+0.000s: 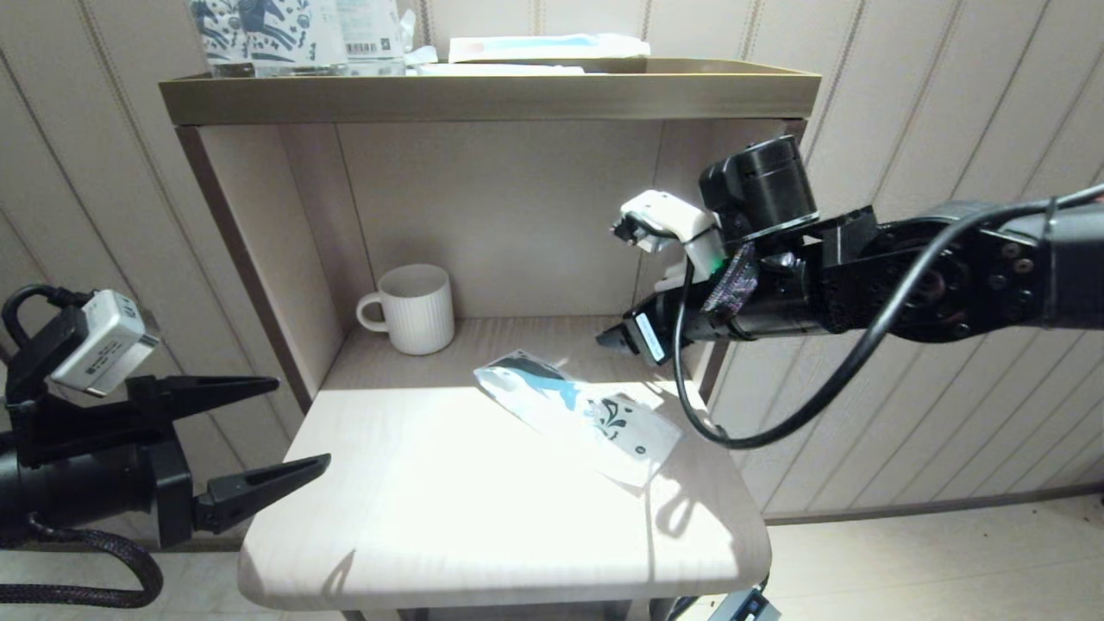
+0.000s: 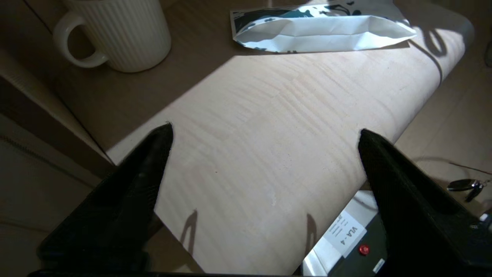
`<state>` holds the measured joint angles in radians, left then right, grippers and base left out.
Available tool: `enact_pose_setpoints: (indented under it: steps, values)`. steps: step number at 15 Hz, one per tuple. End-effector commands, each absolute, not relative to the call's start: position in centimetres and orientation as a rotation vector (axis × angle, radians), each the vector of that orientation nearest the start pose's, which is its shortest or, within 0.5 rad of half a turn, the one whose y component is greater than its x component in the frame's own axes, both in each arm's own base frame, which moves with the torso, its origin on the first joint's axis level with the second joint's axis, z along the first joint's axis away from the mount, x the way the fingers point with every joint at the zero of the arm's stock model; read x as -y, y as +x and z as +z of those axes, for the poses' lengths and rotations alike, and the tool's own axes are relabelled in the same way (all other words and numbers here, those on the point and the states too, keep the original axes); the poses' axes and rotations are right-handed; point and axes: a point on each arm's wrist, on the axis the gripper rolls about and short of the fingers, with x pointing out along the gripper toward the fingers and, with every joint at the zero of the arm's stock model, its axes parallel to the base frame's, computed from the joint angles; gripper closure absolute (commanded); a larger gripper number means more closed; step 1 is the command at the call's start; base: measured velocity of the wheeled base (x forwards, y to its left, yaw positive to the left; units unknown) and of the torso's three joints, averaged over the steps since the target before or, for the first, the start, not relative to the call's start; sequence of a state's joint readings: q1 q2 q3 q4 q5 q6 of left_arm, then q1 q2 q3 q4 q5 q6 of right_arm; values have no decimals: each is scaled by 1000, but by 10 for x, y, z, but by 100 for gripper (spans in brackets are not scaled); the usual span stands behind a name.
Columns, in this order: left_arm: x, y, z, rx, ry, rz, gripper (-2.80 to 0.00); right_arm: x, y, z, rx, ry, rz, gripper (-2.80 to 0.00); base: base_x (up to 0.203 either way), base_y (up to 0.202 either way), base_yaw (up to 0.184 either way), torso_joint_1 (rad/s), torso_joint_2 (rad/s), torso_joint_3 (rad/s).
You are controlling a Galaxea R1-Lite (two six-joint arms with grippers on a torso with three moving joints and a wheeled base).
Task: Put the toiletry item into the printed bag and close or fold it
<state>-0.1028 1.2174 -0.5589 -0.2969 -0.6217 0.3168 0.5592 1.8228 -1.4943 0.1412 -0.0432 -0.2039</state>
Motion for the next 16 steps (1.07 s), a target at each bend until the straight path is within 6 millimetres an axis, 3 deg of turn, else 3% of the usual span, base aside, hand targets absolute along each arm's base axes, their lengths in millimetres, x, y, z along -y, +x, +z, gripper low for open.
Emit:
enact_pose_setpoints:
  steps: [1, 5, 8, 10, 12, 16]
  values:
    - [26, 151, 206, -204, 195, -722, 0, -174, 260, 273, -382, -326, 573, 0, 0, 0, 0, 0, 0, 0]
    - [12, 103, 208, -203, 185, -617, 0, -147, 199, 271, -387, -326, 539, 0, 0, 0, 0, 0, 0, 0]
    - [11, 56, 215, -226, 165, -590, 0, -122, 158, 276, -350, -277, 471, 0, 0, 0, 0, 0, 0, 0]
    - [11, 30, 228, -238, 78, -527, 0, -101, 137, 279, -320, -234, 353, 0, 0, 0, 0, 0, 0, 0]
    - [11, 25, 232, -283, -5, -501, 0, -79, 126, 278, -310, -174, 165, 0, 0, 0, 0, 0, 0, 0]
    - [14, 10, 219, -343, -89, -689, 0, -40, 94, 253, -308, -118, -24, 0, 0, 0, 0, 0, 0, 0]
